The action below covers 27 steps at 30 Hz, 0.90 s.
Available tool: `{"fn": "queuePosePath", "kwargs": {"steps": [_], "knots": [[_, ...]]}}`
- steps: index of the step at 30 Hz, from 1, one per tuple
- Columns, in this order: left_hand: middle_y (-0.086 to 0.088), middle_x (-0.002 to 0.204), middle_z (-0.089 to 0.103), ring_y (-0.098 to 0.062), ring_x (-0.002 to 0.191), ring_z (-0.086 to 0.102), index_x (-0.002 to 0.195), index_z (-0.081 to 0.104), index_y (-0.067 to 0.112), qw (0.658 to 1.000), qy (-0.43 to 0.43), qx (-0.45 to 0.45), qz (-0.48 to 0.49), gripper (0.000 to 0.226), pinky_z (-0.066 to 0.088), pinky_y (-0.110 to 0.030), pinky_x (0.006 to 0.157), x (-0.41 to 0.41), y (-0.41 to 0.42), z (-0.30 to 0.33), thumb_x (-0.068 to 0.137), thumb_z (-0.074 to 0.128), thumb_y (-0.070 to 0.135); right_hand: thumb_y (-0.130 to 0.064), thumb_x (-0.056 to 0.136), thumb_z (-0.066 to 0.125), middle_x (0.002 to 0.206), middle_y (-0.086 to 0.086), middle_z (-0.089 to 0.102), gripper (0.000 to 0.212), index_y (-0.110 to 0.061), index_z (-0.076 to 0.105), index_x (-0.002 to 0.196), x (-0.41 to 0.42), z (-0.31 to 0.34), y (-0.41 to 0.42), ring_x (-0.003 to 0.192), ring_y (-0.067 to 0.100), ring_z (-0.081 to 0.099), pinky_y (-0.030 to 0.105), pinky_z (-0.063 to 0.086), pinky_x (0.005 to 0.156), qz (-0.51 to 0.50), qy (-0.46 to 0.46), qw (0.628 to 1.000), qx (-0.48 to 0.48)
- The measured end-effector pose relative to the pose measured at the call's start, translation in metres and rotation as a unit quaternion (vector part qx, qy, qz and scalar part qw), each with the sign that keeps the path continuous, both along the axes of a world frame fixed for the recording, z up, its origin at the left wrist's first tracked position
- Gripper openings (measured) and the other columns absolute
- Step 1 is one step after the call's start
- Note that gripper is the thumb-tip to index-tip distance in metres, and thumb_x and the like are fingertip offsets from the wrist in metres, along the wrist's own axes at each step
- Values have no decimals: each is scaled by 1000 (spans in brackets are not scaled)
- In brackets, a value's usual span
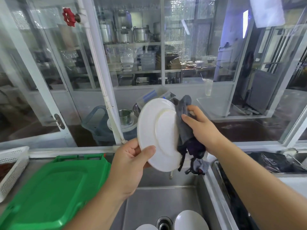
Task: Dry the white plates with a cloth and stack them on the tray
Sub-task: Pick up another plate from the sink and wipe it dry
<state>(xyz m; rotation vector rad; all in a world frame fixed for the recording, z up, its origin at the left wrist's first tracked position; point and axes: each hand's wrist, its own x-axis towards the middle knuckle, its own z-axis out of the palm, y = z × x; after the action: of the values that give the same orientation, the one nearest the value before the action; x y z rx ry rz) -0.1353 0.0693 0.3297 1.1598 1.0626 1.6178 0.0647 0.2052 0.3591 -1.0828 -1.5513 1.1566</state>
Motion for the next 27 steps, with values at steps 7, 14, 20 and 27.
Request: {"fn": "queuePosePath", "kwargs": {"steps": [7, 14, 20, 27], "knots": [[-6, 114, 80, -24, 105, 76, 113, 80, 32, 999, -10, 25, 17, 35, 64, -38, 80, 4, -2, -7, 78, 77, 33, -41, 89, 82, 109, 17, 80, 41, -8, 81, 113, 7, -31, -20, 83, 33, 79, 39, 63, 65, 25, 210, 935, -285], [-5, 111, 80, -22, 103, 76, 110, 80, 32, 998, -9, 38, 39, 32, 61, -29, 78, 4, -1, -5, 79, 77, 36, -50, 94, 70, 88, 8, 78, 40, -13, 84, 97, -10, -62, -39, 64, 19, 73, 28, 57, 52, 89, 359, 878, -305], [2, 114, 79, -14, 104, 74, 104, 77, 43, 1000, -1, -8, -11, 44, 59, -27, 76, -3, -3, 6, 63, 82, 29, -45, 93, 72, 97, 15, 80, 38, -10, 84, 103, -4, -59, -29, 76, 29, 78, 35, 61, 61, 93, 342, 901, -252], [-16, 118, 76, -29, 100, 73, 125, 71, 21, 985, -94, -131, -67, 52, 65, -40, 70, -33, 8, 43, 74, 81, 27, -30, 87, 78, 104, 24, 76, 44, 1, 73, 118, 14, -47, -14, 82, 34, 77, 40, 63, 65, 88, 299, 923, -225]]}}
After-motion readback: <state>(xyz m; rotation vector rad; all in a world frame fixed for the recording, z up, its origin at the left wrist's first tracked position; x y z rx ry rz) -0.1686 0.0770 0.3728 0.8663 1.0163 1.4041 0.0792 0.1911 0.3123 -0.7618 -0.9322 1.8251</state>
